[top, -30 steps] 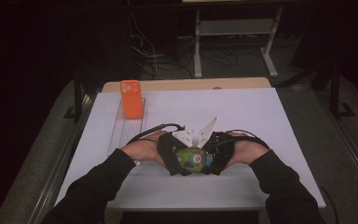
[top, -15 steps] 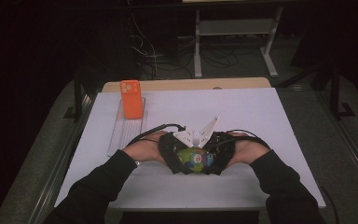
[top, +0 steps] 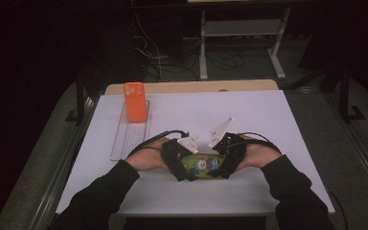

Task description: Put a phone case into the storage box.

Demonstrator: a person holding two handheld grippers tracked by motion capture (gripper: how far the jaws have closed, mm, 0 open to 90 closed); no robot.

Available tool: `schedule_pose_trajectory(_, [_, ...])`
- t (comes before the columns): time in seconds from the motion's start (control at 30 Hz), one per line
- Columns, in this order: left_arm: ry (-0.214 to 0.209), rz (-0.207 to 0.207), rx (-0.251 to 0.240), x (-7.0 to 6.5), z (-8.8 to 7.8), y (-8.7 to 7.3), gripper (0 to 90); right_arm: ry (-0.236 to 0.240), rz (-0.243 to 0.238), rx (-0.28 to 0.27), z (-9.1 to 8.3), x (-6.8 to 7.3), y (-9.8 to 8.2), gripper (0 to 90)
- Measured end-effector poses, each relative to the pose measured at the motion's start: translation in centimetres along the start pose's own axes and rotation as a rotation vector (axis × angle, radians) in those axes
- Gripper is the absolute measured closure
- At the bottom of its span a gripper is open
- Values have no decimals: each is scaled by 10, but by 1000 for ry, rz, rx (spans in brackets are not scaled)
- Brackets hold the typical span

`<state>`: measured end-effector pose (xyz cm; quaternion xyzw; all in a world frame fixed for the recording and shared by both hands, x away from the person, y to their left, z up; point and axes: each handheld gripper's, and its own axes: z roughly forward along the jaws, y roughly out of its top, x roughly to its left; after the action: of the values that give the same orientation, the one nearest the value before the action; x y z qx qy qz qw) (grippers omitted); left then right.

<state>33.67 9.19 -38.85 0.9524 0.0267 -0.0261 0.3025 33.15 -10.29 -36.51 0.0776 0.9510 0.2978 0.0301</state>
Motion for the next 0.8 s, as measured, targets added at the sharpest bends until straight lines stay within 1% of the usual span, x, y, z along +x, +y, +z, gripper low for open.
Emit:
schedule_pose_trajectory(0.03, [6, -10, 0, 0, 0, -1, 151, -17, 10, -16, -3, -2, -3, 76])
schedule_pose_trajectory(0.07, [9, -19, -6, 0, 0, -2, 151, -23, 32, -29, -6, -3, -5, 76])
schedule_pose_trajectory(0.1, [16, -38, -13, 0, -1, -2, 151, -23, 56, -41, -8, -3, -8, 76])
schedule_pose_trajectory(0.13, [23, -48, -15, 0, -1, -3, 151, -29, 72, -44, -10, -3, -11, 76])
schedule_pose_trajectory(0.17, [30, -73, -20, 0, -2, -3, 151, -36, 82, -47, -11, -4, -14, 76])
schedule_pose_trajectory(0.23, [63, -110, -20, 1, -3, -4, 150, -58, 116, -58, -15, -5, -20, 76])
schedule_pose_trajectory(0.27, [69, -125, -19, 1, -4, -4, 151, -64, 130, -66, -17, -5, -22, 77])
schedule_pose_trajectory(0.3, [86, -137, -29, 1, -4, -5, 151, -73, 146, -67, -18, -5, -24, 78])
schedule_pose_trajectory(0.37, [98, -157, -27, 2, -5, -6, 151, -93, 183, -82, -22, -6, -30, 79])
schedule_pose_trajectory(0.4, [114, -174, -28, 2, -5, -7, 151, -96, 195, -86, -23, -6, -32, 77])
schedule_pose_trajectory(0.43, [124, -186, -33, 2, -5, -8, 151, -103, 251, -93, -24, -4, -34, 76])
schedule_pose_trajectory(0.47, [138, -202, -34, 2, -5, -8, 151, -109, 266, -102, -25, -4, -36, 75])
schedule_pose_trajectory(0.5, [159, -218, -38, 3, -5, -9, 151, -127, 286, -111, -25, -4, -38, 69])
schedule_pose_trajectory(0.53, [168, -230, -46, 3, -5, -10, 151, -139, 320, -127, -26, -5, -42, 69])
schedule_pose_trajectory(0.57, [171, -241, -47, 3, -5, -10, 151, -137, 356, -145, -26, -4, -44, 69])
schedule_pose_trajectory(0.6, [179, -260, -50, 3, -4, -11, 151, -148, 376, -145, -26, -5, -46, 73])
schedule_pose_trajectory(0.67, [201, -276, -45, 4, -4, -12, 151, -184, 401, -161, -26, -5, -51, 80])
schedule_pose_trajectory(0.7, [204, -297, -44, 5, -4, -13, 151, -197, 412, -173, -26, -5, -54, 95])
schedule_pose_trajectory(0.73, [210, -301, -48, 5, -4, -14, 151, -212, 430, -185, -25, -3, -57, 94])
schedule_pose_trajectory(0.77, [212, -320, -65, 5, -4, -16, 151, -226, 436, -189, -24, -2, -59, 95])
schedule_pose_trajectory(0.8, [208, -317, -58, 6, -5, -17, 150, -226, 459, -186, -22, 0, -61, 90])
